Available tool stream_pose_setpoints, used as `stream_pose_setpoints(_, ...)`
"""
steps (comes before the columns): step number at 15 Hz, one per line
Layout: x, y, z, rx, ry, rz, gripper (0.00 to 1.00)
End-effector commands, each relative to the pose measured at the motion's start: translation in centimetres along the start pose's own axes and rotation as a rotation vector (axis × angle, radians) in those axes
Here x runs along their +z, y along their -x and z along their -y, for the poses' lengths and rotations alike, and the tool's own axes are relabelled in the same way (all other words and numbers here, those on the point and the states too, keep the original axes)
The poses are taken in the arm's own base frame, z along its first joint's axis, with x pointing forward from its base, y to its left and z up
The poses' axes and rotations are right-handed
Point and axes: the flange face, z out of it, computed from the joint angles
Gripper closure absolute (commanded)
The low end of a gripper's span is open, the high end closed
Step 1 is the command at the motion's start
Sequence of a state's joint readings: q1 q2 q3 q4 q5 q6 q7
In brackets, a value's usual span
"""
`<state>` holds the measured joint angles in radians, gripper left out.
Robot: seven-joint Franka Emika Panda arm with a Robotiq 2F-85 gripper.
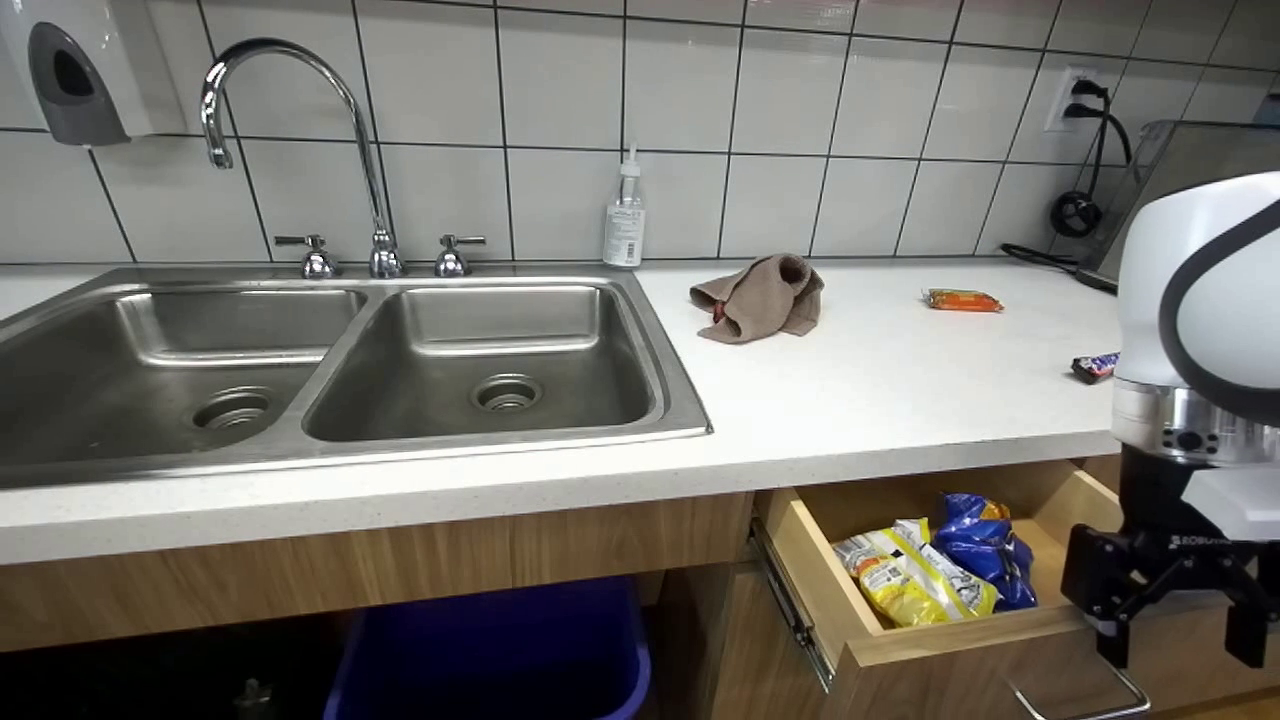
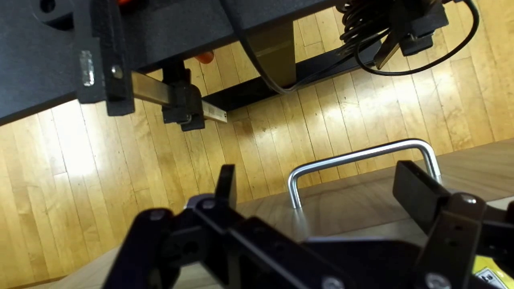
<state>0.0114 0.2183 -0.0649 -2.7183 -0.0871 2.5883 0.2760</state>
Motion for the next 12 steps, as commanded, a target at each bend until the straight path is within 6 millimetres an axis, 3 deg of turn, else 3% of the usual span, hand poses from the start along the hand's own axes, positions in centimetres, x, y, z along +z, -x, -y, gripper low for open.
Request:
stream_pose_setpoints(1,-0.2,-2.0,0.3,0.026,0.013,-0.023,0.00)
stream_pose_setpoints(12,-0.9,-5.7,0.7,0.038,0.012,-0.052,0.00)
